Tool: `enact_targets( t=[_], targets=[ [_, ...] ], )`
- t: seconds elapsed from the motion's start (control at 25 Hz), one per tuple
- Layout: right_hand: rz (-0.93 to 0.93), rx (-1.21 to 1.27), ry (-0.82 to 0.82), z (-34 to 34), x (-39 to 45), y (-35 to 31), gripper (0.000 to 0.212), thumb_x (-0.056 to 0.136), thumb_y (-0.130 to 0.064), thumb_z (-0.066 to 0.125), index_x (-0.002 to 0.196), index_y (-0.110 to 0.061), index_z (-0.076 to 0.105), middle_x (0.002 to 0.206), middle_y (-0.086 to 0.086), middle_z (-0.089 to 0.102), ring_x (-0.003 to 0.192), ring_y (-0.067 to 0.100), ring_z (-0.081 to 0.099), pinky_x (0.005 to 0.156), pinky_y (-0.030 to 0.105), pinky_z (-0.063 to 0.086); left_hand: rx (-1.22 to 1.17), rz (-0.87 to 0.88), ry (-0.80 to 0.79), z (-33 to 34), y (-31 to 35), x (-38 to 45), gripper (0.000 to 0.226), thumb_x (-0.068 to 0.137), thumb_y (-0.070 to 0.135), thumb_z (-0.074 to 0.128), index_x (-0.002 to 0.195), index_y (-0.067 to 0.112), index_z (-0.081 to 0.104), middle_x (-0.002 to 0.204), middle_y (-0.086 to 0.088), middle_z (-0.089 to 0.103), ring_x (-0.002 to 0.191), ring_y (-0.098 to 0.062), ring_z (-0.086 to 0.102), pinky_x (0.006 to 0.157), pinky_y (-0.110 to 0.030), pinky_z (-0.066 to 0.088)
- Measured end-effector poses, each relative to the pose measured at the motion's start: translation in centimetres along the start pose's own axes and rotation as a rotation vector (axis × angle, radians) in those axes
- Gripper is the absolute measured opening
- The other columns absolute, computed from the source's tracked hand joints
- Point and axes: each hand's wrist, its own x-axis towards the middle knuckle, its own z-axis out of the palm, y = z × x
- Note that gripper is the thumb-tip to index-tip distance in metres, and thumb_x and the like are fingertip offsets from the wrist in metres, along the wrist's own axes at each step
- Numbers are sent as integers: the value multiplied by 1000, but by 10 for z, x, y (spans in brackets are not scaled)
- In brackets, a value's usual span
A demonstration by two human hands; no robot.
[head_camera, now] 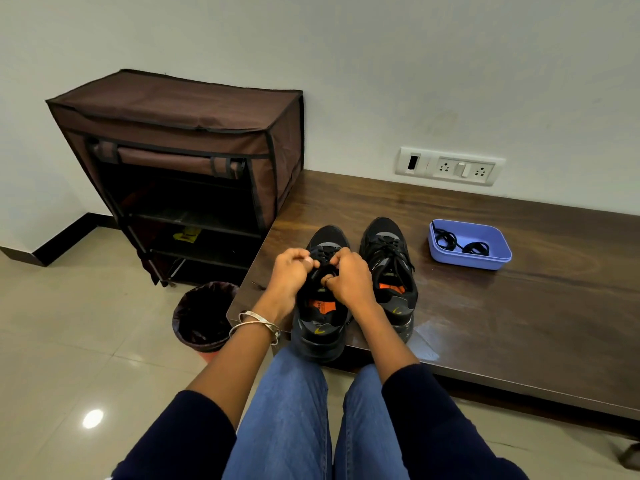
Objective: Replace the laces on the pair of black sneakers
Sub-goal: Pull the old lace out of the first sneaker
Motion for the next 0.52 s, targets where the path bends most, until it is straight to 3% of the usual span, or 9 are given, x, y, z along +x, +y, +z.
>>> enact_targets(
  t=[0.04,0.16,0.24,0.32,0.4,0.52],
  targets=[
    [4,-3,-1,3,1,1,41,79,-18,74,115,-11,54,119,12,54,109,32,54,92,40,44,-105,-42,-7,-1,7,-2,20,94,2,49,87,21,54,76,2,63,63,-10,53,54,-21,44],
    [12,6,13,9,0,1,49,80,-15,75,122,-12,50,125,13,47,110,36,52,93,43,45,-437,-82,-88,-11,34,-6,18,95,12,47,91,28,55,72,10,59,62,-7,44,62,-28,33],
    [9,6,63,13,-4,4,53,80,-10,74,124,-13,46,126,12,40,106,35,54,92,42,48,-655,24,-95,-21,55,-5,19,96,16,45,93,27,60,75,11,63,63,-6,47,64,-29,37],
    [3,18,155,18,-10,7,54,77,-4,74,122,-12,45,125,11,38,100,30,57,89,38,51,-700,182,-55,-29,72,-6,24,97,13,42,100,27,62,89,11,68,68,-6,51,65,-27,40],
    [-23,54,251,22,-16,9,52,76,-1,75,117,-13,45,122,9,37,92,25,58,84,36,53,-522,290,2,-35,78,-3,30,96,8,43,113,25,63,107,9,66,79,-6,54,68,-24,43],
    [-32,63,238,23,-14,9,38,81,-10,73,113,-14,52,117,7,46,96,26,57,87,41,51,131,242,96,-40,59,8,54,94,9,53,142,29,43,135,1,50,105,-9,55,79,-19,45]
  ],
)
